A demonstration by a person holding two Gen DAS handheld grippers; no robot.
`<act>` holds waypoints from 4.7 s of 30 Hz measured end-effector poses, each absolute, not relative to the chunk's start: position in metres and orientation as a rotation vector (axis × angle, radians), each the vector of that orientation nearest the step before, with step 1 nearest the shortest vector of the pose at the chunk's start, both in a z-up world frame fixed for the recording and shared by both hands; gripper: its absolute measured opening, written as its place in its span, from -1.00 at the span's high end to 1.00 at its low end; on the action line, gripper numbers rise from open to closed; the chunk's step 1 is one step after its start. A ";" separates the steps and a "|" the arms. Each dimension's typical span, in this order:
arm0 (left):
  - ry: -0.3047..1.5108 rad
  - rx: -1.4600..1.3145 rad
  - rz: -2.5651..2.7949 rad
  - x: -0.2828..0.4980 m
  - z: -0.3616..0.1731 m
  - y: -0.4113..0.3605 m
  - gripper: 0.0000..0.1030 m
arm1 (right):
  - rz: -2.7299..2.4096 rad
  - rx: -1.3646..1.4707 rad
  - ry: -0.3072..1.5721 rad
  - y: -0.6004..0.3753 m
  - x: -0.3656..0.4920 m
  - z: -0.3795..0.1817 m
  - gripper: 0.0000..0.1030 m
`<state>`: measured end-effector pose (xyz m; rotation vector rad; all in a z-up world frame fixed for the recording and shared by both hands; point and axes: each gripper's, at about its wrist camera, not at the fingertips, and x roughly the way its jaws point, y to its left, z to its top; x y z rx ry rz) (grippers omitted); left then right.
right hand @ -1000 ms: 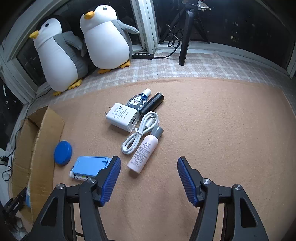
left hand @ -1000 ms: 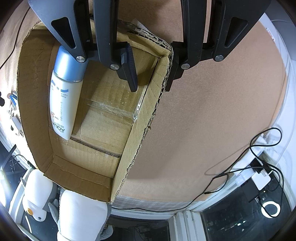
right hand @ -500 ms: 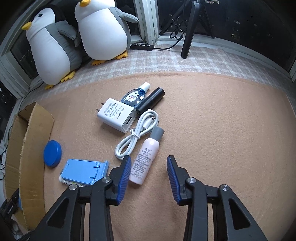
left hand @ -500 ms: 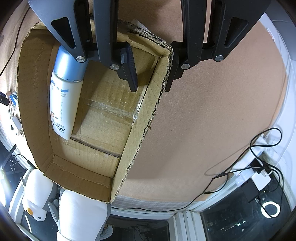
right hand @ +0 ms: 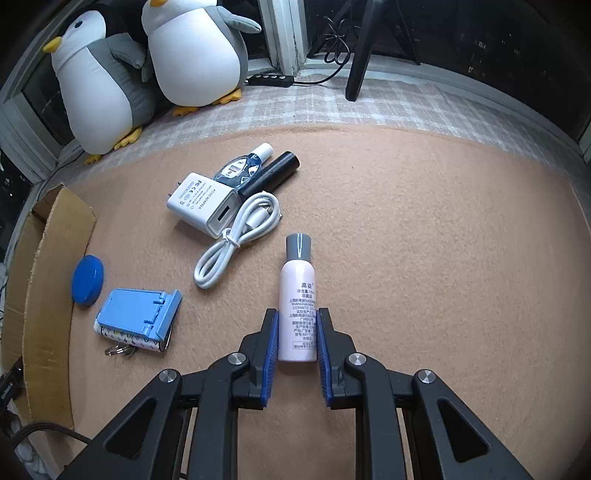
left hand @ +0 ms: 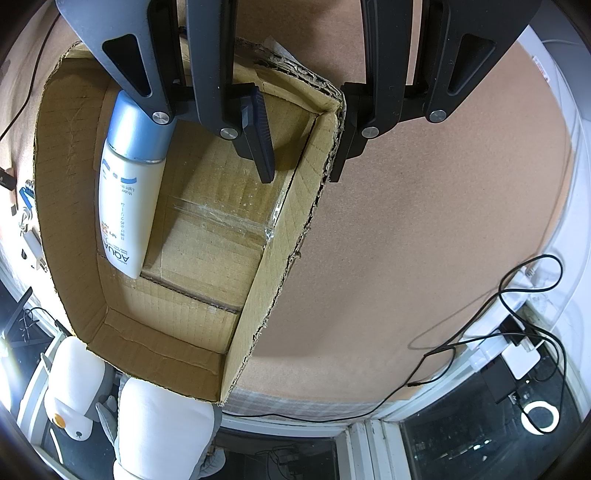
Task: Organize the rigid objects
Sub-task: 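Grasp the small pink bottle with the right gripper and lift it, then lower the pink bottle into the box beside the tube and release, then move the right gripper over the white USB cable, then grasp the coiled white USB cable with the right gripper and lift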
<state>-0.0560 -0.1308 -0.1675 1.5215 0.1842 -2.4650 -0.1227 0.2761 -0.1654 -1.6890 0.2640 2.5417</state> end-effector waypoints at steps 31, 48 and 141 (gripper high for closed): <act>0.181 1.521 -2.467 -0.055 -0.167 -0.130 0.48 | 2.978 -1.797 0.260 0.093 -0.095 -0.085 0.65; 0.180 1.521 -2.468 -0.055 -0.168 -0.130 0.48 | 2.994 -1.911 0.219 0.042 -0.094 -0.101 0.65; 0.182 1.519 -2.468 -0.054 -0.169 -0.132 0.48 | 2.459 -1.766 0.289 0.269 -0.163 -0.154 0.73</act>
